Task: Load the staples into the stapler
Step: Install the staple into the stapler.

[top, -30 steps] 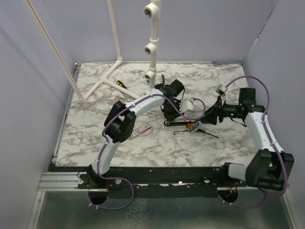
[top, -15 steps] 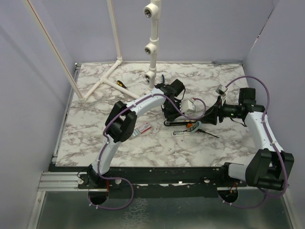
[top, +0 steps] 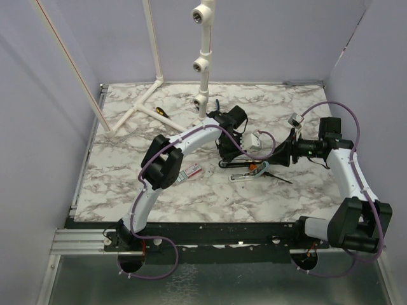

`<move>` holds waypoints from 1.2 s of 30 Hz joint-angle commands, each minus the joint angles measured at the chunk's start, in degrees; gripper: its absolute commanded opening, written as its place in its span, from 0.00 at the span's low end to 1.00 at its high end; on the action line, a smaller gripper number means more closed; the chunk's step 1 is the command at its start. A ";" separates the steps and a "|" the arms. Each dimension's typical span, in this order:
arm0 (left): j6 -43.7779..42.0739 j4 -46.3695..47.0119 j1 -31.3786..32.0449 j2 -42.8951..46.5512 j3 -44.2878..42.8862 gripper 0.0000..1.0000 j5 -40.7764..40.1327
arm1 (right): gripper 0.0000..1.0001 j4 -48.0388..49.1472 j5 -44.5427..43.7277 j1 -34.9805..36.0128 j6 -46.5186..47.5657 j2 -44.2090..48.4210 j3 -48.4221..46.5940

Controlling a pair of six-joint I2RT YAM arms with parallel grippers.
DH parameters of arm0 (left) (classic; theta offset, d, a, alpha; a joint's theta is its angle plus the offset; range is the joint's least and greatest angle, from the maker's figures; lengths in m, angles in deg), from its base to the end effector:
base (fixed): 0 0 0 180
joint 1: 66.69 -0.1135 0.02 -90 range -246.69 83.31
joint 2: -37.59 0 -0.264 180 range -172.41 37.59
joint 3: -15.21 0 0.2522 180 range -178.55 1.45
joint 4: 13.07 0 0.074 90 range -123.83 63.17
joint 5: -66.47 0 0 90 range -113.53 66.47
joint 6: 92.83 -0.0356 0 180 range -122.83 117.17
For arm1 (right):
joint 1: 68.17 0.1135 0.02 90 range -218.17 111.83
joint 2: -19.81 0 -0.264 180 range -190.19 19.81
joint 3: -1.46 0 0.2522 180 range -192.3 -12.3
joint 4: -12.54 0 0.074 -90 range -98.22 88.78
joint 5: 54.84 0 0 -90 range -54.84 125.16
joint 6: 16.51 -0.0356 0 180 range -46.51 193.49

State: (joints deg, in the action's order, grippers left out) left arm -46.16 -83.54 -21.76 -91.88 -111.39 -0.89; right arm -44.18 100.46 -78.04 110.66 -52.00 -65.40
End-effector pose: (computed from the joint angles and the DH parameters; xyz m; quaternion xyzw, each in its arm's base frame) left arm 0.3233 -0.3419 0.2023 0.6960 0.6766 -0.1962 0.1393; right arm 0.2331 -0.0077 0.2643 -0.3210 0.7622 0.3974 0.3977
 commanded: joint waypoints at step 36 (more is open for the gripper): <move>3.42 32.21 -4.53 20.20 31.75 0.56 7.11 | 0.66 9.59 -20.30 -1.08 -3.36 3.71 -0.09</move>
State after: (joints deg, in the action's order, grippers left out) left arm -44.59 -62.03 -25.89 -73.28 -83.43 2.01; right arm -35.44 89.22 -78.74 103.23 -48.11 -65.56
